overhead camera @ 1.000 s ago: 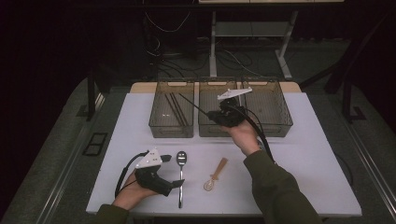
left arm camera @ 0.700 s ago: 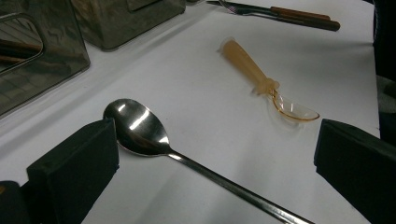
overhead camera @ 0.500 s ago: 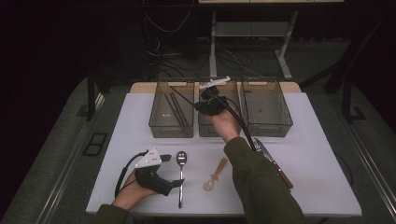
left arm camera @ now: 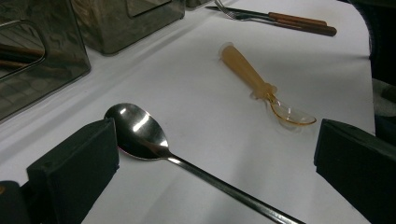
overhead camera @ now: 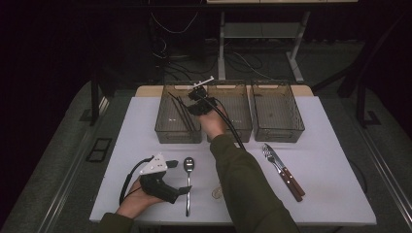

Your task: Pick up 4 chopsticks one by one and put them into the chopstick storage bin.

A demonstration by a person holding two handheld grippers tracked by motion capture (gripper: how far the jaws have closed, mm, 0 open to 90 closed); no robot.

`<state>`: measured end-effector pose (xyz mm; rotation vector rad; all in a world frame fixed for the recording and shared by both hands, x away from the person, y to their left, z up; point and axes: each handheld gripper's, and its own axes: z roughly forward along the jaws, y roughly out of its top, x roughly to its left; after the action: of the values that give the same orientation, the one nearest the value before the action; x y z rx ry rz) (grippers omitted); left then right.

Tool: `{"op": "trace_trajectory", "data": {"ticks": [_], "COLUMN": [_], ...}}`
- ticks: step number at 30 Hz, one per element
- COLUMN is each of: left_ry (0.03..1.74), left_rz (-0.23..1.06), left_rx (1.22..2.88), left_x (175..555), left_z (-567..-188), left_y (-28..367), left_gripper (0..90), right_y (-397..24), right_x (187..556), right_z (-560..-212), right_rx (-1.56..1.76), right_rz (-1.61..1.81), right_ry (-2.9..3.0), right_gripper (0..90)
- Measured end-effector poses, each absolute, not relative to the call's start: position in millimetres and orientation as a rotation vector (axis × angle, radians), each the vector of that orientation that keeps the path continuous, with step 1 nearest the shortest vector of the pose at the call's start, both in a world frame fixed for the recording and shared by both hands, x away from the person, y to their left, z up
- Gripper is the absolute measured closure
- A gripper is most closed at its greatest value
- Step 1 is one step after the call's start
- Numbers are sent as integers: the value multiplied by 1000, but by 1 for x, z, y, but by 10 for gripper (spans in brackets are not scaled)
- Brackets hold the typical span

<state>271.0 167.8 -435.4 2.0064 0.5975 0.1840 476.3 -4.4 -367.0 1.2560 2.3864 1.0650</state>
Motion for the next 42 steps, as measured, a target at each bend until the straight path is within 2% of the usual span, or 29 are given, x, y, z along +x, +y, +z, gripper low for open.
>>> {"op": "trace_trajectory", "data": {"ticks": [8, 11, 17, 31, 35, 42], "left_ry": [604, 603, 603, 629, 638, 657], "left_rz": [176, 175, 183, 188, 192, 208], "left_rx": [2002, 2001, 2007, 2013, 2020, 2022], "left_x": [271, 271, 272, 271, 270, 269], "left_z": [-435, -435, -436, -438, -439, -439], "left_y": [168, 168, 169, 168, 169, 171], "left_gripper": [0, 0, 0, 0, 0, 0], "right_y": [20, 20, 4, -65, -87, -120], "right_x": [483, 480, 474, 435, 422, 400], "right_z": [-378, -376, -365, -347, -349, -356], "right_rx": [1238, 1199, 1191, 1082, 1061, 1062], "right_rz": [1030, 1024, 1086, 1325, 1334, 1285], "right_ry": [2414, 2399, 2406, 2380, 2361, 2294], "right_gripper": [845, 684, 515, 294, 187, 125]}}
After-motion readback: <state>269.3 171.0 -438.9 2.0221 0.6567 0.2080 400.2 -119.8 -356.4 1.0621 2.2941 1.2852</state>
